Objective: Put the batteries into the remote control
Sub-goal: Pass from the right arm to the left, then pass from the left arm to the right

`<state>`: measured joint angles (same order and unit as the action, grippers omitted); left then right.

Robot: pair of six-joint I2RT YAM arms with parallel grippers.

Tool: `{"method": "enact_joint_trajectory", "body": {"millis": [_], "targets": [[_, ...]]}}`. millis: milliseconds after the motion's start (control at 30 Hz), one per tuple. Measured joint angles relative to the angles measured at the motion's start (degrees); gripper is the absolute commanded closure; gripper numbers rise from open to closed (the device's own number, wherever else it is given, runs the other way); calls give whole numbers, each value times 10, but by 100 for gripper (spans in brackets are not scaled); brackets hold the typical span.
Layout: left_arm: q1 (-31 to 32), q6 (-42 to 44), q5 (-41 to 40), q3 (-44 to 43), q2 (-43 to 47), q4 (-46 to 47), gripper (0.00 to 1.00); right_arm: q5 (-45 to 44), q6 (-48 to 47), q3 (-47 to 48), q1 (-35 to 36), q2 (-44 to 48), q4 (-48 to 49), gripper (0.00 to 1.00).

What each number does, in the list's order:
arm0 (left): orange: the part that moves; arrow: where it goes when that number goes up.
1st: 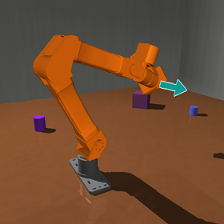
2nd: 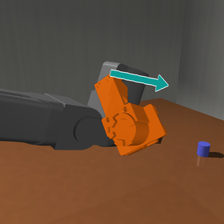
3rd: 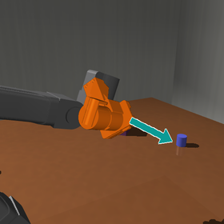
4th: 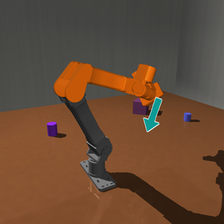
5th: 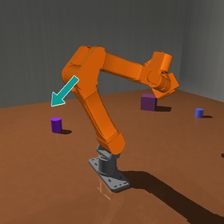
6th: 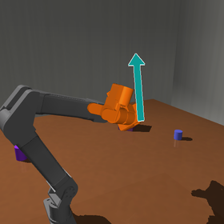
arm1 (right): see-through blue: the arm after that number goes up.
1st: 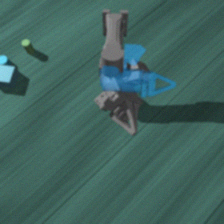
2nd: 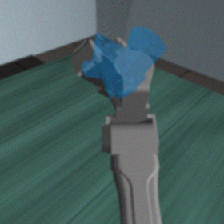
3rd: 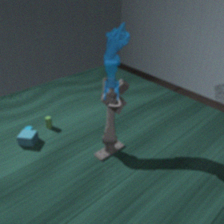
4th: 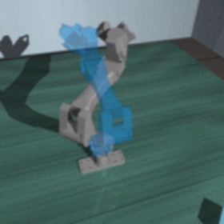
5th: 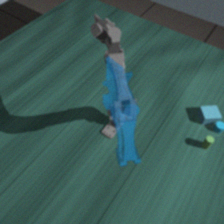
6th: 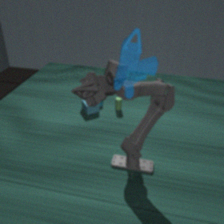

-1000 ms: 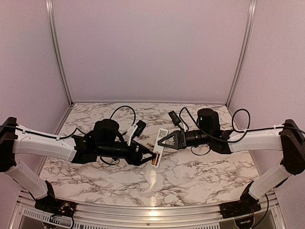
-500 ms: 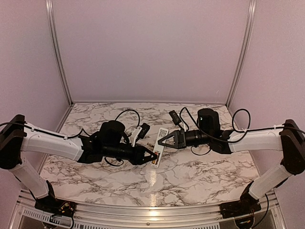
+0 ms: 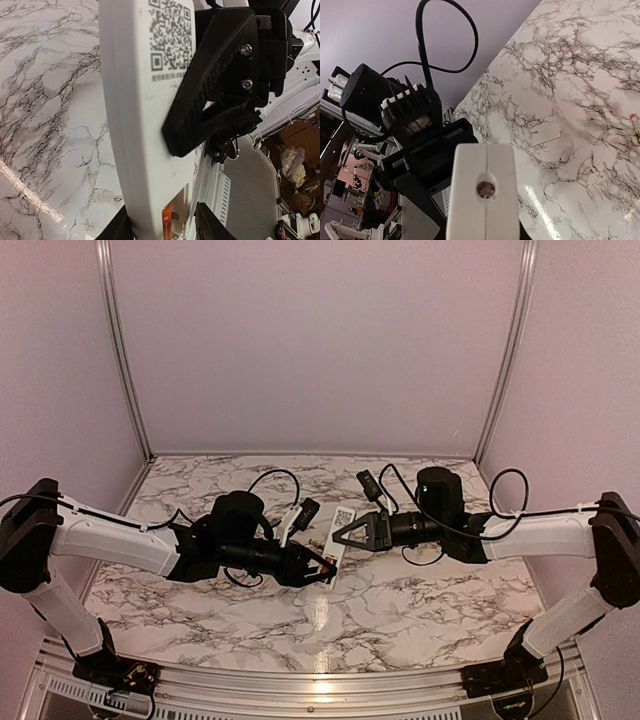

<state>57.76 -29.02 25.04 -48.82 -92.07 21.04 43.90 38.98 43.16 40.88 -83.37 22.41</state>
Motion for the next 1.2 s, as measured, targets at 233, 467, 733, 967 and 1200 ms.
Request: {"method": "enact_joint_trajectory", "body": {"millis": [233, 467, 733, 967, 1200], "targets": [[-8, -8, 27, 0, -7, 17, 75, 15, 0, -7, -3, 11, 5, 100], [-13, -12, 39, 1, -7, 27, 91, 22, 3, -10, -4, 16, 17, 73], [-14, 20, 99, -12, -19, 16, 96, 56, 32, -14, -7, 1, 53, 56], [-17, 40, 146, -42, -40, -21, 97, 101, 47, -14, -7, -16, 76, 78], [-21, 46, 164, -64, -43, -59, 98, 105, 24, -14, -10, -16, 68, 96]]}}
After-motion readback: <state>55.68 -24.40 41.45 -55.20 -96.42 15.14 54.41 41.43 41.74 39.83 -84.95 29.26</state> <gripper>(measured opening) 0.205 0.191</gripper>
